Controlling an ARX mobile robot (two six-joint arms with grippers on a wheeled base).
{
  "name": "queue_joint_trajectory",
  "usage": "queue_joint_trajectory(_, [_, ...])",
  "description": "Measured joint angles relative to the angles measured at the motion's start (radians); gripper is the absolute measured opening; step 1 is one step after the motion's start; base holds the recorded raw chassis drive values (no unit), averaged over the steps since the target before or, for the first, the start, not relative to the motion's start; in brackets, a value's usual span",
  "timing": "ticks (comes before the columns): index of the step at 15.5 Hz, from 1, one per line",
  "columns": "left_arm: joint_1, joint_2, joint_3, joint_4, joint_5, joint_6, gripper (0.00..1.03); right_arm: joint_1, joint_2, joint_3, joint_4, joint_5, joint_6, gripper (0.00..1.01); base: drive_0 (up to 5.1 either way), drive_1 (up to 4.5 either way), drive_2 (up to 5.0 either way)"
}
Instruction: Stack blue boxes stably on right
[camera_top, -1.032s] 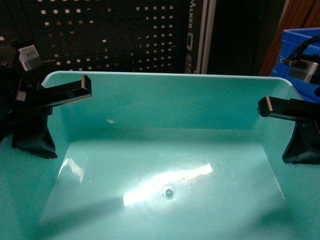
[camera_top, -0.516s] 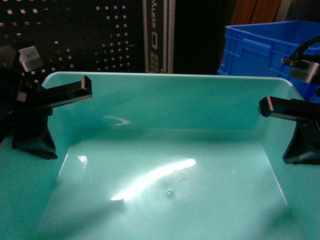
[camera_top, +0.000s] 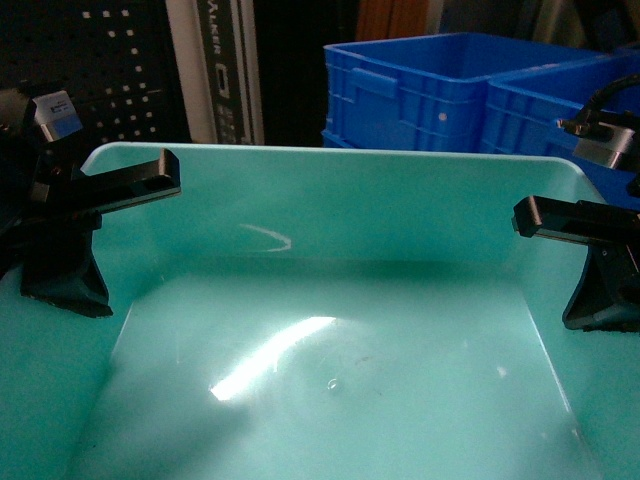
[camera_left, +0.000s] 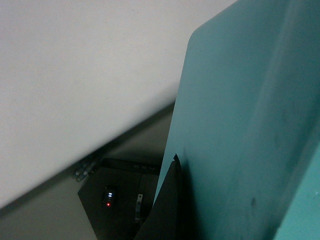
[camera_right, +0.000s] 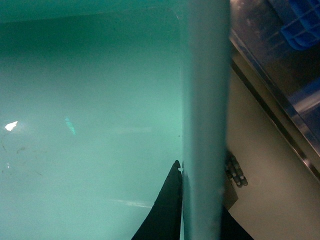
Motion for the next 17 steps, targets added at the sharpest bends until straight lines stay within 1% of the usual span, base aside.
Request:
queue_joint_trajectory(12, [-0.001, 0.0, 0.0, 0.0, 0.001, 0.0, 0.02, -0.001, 0.0, 0.0, 0.0, 0.0, 0.0, 0.02, 3.0, -5.63, -2.0])
queue_joint_trajectory(14, [-0.001, 0.0, 0.0, -0.001, 0.002, 0.0, 0.02, -0.001, 0.0, 0.0, -0.002, 0.0, 0.0, 0.02, -1.6, -1.59, -1.6])
queue_joint_trajectory(15, [-0.012, 0.0, 0.0, -0.001, 0.002, 0.0, 0.02, -0.008, 0.0, 0.0, -0.003, 0.008, 0.0, 0.02, -1.6, -1.56, -1.6])
queue_joint_trajectory(17, [-0.007, 0.0, 0.0, 0.001, 0.002, 0.0, 0.02, -0.006, 0.0, 0.0, 0.0, 0.002, 0.0, 0.02, -1.5, -1.47, -1.5])
